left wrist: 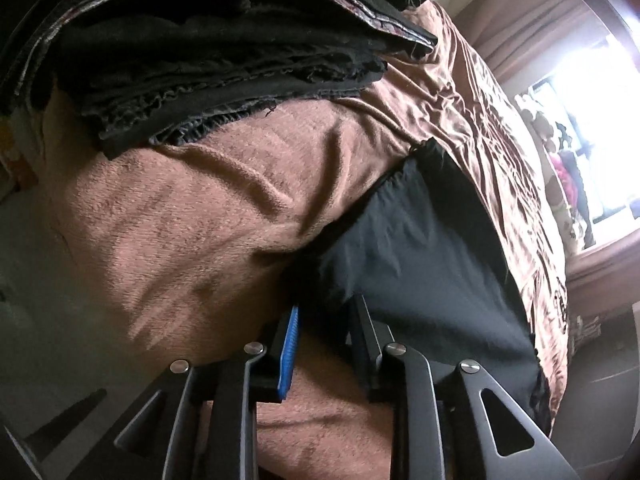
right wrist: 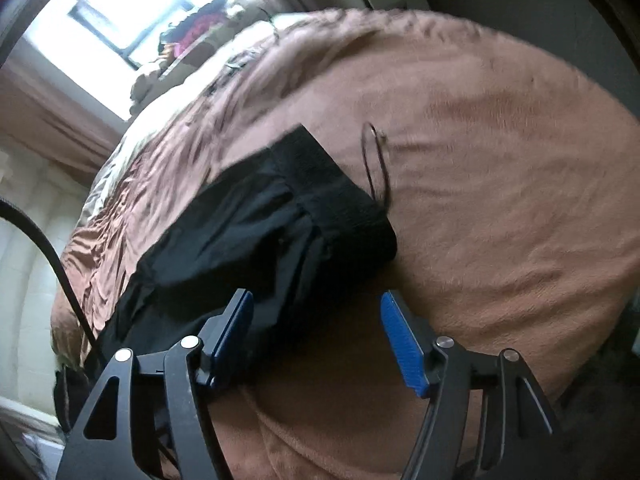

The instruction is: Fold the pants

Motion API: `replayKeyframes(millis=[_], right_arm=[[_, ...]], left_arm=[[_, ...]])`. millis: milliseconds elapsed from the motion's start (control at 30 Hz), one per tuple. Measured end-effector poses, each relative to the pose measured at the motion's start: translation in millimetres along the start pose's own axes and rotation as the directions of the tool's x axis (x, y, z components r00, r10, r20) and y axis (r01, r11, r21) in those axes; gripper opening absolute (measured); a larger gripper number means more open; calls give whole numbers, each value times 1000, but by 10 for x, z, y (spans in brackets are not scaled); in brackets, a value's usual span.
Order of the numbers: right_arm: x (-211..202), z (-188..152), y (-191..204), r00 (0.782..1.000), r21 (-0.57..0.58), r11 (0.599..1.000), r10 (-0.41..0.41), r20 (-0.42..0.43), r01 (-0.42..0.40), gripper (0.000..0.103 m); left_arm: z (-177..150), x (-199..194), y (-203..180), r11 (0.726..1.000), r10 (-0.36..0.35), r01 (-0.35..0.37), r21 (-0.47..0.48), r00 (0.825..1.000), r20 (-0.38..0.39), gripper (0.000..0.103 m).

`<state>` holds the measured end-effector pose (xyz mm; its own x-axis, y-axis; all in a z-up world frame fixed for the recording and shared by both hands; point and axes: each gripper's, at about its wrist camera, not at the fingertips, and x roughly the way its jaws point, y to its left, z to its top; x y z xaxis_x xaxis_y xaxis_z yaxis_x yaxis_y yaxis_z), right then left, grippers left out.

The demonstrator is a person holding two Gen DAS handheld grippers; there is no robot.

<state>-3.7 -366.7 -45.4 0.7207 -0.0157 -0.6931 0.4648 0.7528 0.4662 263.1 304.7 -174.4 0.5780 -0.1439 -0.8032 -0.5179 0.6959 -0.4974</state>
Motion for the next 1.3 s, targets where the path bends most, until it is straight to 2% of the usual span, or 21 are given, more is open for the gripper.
replayKeyframes(millis=[200,267,333,500,633,833,1067,1167,1300], right_arm=[[-111,-15,651,999,-200,979,41,12,-38,65],[-50,-8,869,998,-253,966,61,-5,-60,65],[33,7,1099,997,-310,947,76,-26,-80,65],[341,62,1620,992,-429,896,91,-85,-119,65],[713,111,2029,991,-527,843,53,-124,-111,65],[1206,187,2514,983,-606,783,32,-182,-138,65],[1877,371,2874,976,-713,684,-7,-220,-156,64],[2089,401,2977,968,-751,637,-31,-251,-174,55],[2328,406,3085,958,-782,593,-58,-280,-193,54]], left_arm=[[21,-153,31,1000,5,-5,13,1000,26,29],[14,-189,20,1000,3,-3,16,999,34,44],[1,-201,10,1000,-6,5,22,999,36,50],[-36,-173,-31,1000,-21,20,17,999,25,50],[-63,-175,-85,999,-27,26,29,999,30,50],[-90,-171,-113,999,-31,30,33,999,43,50],[-126,-122,-81,1000,-14,13,25,999,37,50],[-131,-122,-62,1000,-14,14,16,999,36,50],[-150,-143,-66,1000,-8,8,15,999,46,50]])
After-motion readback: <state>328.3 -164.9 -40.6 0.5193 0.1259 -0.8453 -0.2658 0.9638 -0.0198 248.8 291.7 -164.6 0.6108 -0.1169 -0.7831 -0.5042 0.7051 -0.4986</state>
